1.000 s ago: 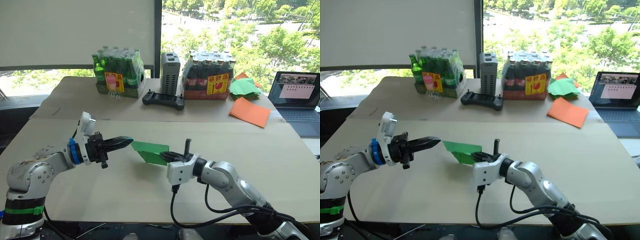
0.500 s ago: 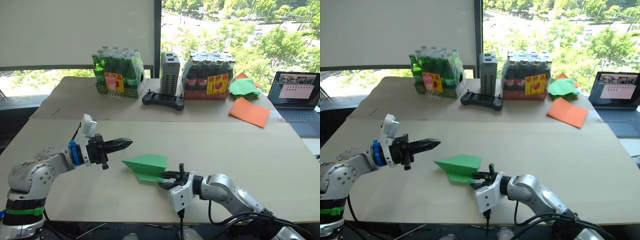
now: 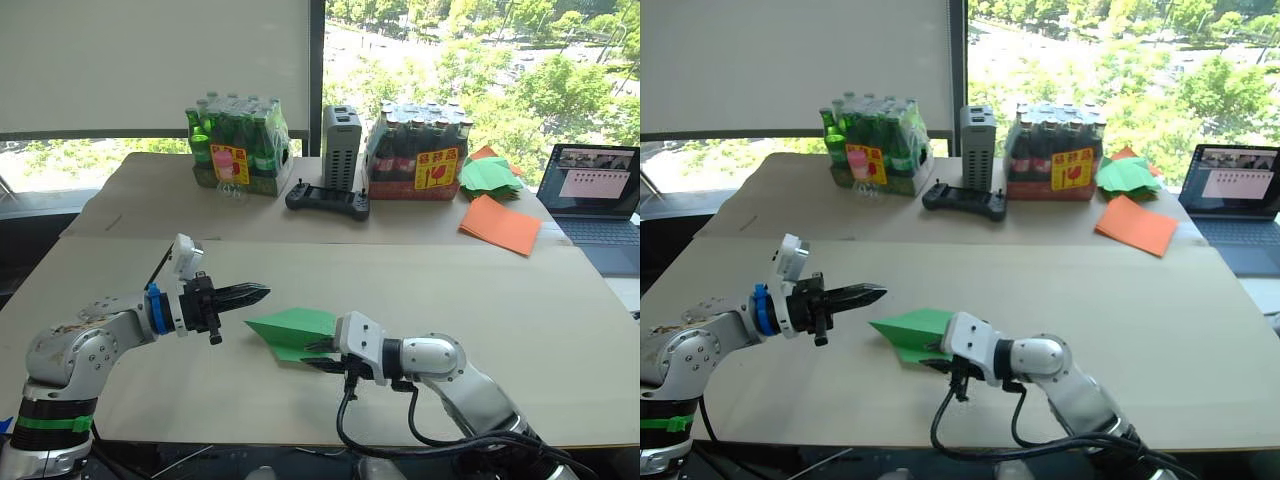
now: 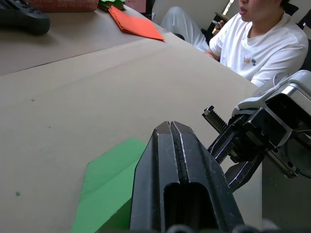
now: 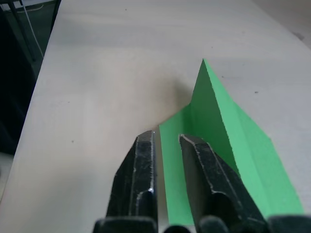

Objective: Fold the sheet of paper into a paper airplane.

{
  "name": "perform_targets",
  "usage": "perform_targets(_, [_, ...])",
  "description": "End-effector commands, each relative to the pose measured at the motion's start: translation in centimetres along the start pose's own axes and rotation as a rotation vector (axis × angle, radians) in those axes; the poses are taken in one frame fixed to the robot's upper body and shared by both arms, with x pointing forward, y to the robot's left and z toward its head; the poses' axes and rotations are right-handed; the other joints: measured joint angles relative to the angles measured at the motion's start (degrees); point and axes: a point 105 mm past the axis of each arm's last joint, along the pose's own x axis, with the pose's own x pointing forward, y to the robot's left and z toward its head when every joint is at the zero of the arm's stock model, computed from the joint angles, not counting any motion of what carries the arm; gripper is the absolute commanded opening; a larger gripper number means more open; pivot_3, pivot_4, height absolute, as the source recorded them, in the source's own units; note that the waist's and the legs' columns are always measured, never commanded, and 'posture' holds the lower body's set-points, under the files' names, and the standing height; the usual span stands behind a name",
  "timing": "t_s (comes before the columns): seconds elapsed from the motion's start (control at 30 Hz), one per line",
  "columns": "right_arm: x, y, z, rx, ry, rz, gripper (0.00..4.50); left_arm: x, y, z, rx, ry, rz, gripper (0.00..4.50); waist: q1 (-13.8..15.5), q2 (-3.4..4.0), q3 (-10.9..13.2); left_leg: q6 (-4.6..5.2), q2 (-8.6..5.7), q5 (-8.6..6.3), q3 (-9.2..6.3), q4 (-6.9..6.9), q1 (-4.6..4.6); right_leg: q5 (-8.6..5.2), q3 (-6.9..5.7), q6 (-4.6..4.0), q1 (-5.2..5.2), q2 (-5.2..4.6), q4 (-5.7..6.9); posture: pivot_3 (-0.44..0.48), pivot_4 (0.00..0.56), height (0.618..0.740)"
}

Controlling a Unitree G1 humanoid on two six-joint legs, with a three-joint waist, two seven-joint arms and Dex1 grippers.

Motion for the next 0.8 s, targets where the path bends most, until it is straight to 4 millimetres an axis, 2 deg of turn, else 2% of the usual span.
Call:
perform_targets(0.03, [0.4, -0.1, 0.1, -0.003, 0.014, -0.014, 0.04, -0.1, -0.5, 0.6, 0.045, -0.015, -0.010, 0.00, -0.1, 0.00, 0.0, 0.00, 0.01, 0.00, 0.00, 0.00, 0.00, 0.00, -0.01, 0.00, 0.00, 0.01, 0.00, 0.000, 0.150, 0.740])
perform_targets(0.23, [0.7, -1.0, -2.1, 0.045, 0.096, -0.068, 0.04, -0.1, -0.7, 0.1, 0.053, 0.003, -0.012, 0.00, -0.1, 0.00, 0.0, 0.00, 0.01, 0.00, 0.01, 0.00, -0.01, 0.00, 0.00, 0.00, -0.03, 0.01, 0.02, 0.000, 0.150, 0.740])
perform_targets(0.43, [0.7, 0.4, -4.7, 0.094, 0.208, -0.023, 0.04, 0.1, -0.1, -0.5, 0.055, 0.006, -0.005, 0.00, -0.1, 0.00, 0.0, 0.00, 0.00, 0.00, 0.01, 0.00, -0.01, 0.00, 0.00, 0.00, -0.02, 0.00, 0.00, 0.000, 0.150, 0.740])
perform_targets(0.8, [0.7, 0.3, -4.7, 0.119, 0.234, -0.034, 0.04, 2.3, 1.2, -3.0, 0.228, 0.184, 0.023, 0.00, -0.1, 0.00, 0.0, 0.00, 0.00, 0.00, 0.02, 0.00, 0.04, 0.00, 0.00, 0.01, 0.03, 0.01, 0.00, 0.000, 0.150, 0.740])
